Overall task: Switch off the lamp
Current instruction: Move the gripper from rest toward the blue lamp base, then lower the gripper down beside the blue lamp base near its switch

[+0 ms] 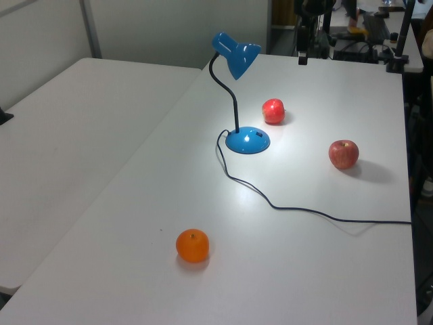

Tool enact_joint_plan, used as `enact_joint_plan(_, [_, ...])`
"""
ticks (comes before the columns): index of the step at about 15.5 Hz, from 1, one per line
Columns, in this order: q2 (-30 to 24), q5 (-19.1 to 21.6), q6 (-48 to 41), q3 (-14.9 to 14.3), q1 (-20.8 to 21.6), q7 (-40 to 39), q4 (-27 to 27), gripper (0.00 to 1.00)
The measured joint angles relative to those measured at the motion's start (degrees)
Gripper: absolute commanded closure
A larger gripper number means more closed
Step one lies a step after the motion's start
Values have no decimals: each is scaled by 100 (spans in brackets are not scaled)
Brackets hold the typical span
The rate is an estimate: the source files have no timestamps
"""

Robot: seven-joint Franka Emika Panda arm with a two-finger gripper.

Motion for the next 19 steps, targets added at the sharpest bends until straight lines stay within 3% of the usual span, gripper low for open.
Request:
enact_joint_plan(5, [0, -4, 0, 0, 0, 1, 0, 1])
enact_joint_plan(9, [0, -7, 0, 0, 0, 2, 0, 77])
enact_joint_plan(10, [0, -7, 0, 0, 0, 2, 0, 92])
enact_joint_plan(11, [0, -7, 0, 0, 0, 2, 0, 100])
enact_joint_plan(19, [5, -6, -1, 0, -1, -66, -12, 100])
